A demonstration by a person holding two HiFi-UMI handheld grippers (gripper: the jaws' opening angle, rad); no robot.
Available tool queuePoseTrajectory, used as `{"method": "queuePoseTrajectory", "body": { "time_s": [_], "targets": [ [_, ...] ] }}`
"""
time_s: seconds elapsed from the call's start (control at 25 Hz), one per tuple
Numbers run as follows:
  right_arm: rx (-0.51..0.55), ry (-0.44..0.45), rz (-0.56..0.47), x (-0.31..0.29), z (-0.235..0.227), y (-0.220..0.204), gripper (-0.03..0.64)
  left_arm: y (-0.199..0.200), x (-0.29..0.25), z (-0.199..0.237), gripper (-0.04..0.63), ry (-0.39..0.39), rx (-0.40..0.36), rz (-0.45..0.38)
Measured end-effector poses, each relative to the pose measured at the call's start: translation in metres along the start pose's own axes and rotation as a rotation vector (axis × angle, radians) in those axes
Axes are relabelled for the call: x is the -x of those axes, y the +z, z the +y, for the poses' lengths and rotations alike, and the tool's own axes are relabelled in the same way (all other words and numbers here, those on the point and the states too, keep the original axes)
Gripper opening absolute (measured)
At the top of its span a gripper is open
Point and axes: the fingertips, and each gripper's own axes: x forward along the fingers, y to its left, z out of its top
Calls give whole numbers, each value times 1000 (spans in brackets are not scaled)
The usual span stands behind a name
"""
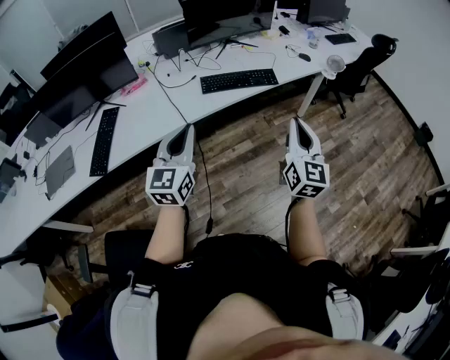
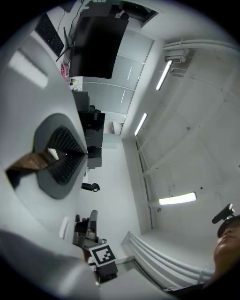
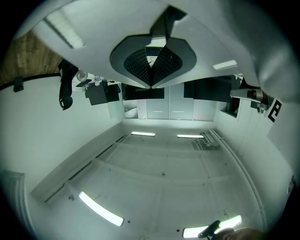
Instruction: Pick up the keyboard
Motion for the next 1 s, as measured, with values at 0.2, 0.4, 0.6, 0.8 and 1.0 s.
{"method": "queuePoseTrajectory", "body": {
  "time_s": [0.2, 0.4, 0.6, 0.8, 1.0],
  "targets": [
    [-5, -9, 2, -4, 16, -4, -3, 1, 6, 13, 52, -3, -31, 1],
    [-4, -45, 19, -12, 34, -12, -5, -2, 11, 33, 52, -20, -41, -1],
    [13, -67, 32, -15, 55, -24, -5, -19, 10, 61, 52, -38, 43, 14],
    [36, -80, 80, -26, 55, -38, -5, -24, 0, 74, 52, -42, 26, 23],
    [66, -94, 66, -52, 36, -47, -5, -34, -32, 77, 52, -50, 33, 34]
  ]
}}
